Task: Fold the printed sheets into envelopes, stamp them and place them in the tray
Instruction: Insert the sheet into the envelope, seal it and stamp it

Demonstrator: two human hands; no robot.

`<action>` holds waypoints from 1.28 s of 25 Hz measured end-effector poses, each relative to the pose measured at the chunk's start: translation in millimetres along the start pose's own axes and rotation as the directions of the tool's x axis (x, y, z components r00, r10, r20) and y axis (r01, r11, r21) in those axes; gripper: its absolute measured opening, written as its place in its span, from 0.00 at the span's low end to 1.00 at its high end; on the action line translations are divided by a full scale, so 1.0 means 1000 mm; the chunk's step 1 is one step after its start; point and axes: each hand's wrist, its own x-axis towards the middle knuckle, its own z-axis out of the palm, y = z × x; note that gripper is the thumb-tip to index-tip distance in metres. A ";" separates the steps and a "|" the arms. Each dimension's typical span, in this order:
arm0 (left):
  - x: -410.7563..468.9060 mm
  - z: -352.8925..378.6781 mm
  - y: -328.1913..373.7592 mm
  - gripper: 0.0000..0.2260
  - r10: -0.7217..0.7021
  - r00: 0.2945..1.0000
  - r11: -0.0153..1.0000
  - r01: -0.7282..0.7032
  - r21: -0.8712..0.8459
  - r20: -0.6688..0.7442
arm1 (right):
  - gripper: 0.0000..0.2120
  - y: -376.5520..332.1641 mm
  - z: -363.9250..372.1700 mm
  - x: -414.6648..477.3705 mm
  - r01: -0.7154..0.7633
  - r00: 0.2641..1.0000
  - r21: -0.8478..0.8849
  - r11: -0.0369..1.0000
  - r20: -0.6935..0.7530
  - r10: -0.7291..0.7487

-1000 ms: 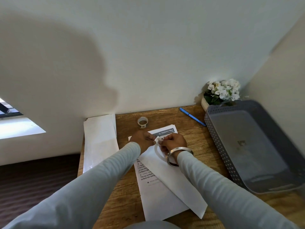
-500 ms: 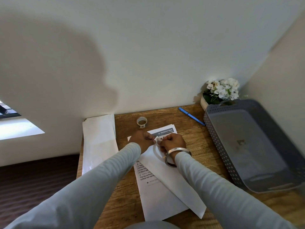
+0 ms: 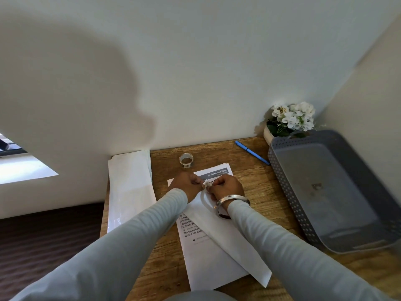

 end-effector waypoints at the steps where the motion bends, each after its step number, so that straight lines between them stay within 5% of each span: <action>1: -0.001 0.000 0.000 0.05 -0.002 1.000 1.000 0.002 -0.001 -0.003 | 0.10 0.000 0.000 0.000 0.015 1.000 -0.008 1.000 -0.002 -0.015; 13: -0.002 0.004 0.005 0.06 0.011 1.000 0.989 -0.009 0.149 -0.011 | 0.14 0.017 -0.008 -0.003 0.177 0.983 -0.123 0.976 -0.018 -0.181; 17: -0.009 0.005 0.014 0.09 0.102 0.988 0.907 -0.044 0.419 -0.117 | 0.14 0.018 -0.009 -0.004 0.207 0.976 -0.180 0.962 -0.027 -0.215; 22: -0.031 -0.003 -0.003 0.01 0.231 0.969 0.890 -0.177 0.420 -0.082 | 0.15 0.021 -0.009 -0.003 0.246 0.966 -0.191 0.950 -0.036 -0.257; 26: -0.051 0.001 -0.017 0.17 0.354 0.934 0.745 -0.312 0.590 0.046 | 0.13 0.021 -0.010 -0.006 0.311 0.947 -0.214 0.926 -0.008 -0.320; 29: -0.055 0.004 -0.023 0.22 0.446 0.888 0.579 -0.380 0.721 0.111 | 0.12 0.021 -0.014 -0.012 0.443 0.891 -0.318 0.838 0.056 -0.450; 32: -0.058 0.003 -0.027 0.26 0.469 0.869 0.499 -0.407 0.765 0.156 | 0.13 0.028 -0.019 -0.018 0.629 0.756 -0.495 0.600 0.207 -0.621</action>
